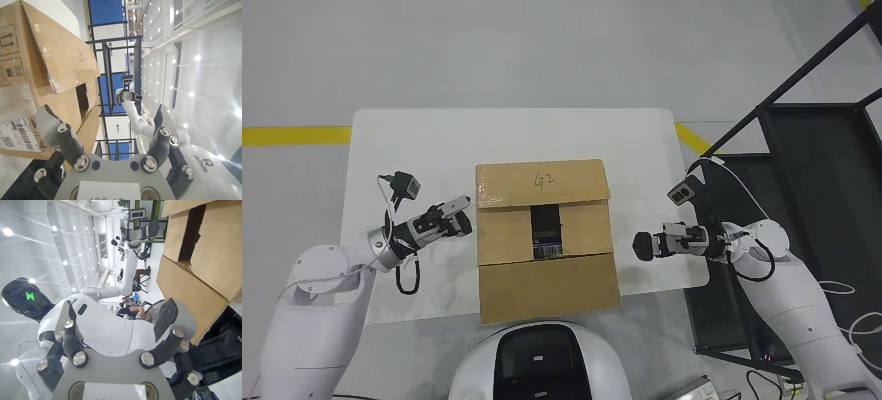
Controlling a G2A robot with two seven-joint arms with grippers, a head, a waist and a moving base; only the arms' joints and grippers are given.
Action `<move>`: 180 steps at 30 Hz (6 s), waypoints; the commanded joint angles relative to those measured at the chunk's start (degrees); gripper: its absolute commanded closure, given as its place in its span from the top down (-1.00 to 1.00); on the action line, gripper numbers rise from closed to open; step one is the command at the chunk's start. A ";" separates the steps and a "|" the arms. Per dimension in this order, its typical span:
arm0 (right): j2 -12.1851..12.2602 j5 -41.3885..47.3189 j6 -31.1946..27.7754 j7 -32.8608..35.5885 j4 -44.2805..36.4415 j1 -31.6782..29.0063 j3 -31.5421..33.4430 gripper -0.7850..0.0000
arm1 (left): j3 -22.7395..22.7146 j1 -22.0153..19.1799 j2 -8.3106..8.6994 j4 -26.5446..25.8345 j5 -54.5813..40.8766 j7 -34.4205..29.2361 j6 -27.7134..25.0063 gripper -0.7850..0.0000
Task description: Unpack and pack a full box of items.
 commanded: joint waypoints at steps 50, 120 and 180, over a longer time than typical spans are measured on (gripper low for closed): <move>0.00 0.00 0.00 0.00 0.00 0.00 0.00 1.00 | 24.37 -34.86 -9.52 33.80 -14.27 18.62 -8.42 1.00; -4.32 -25.12 15.82 -35.12 -14.42 10.87 -17.88 1.00 | -6.21 -7.12 5.65 6.72 -4.41 -19.65 -16.45 1.00; -24.26 -27.42 19.24 -42.44 0.11 38.99 -52.60 1.00 | -11.89 -3.77 7.27 3.41 -14.16 -9.23 -16.98 1.00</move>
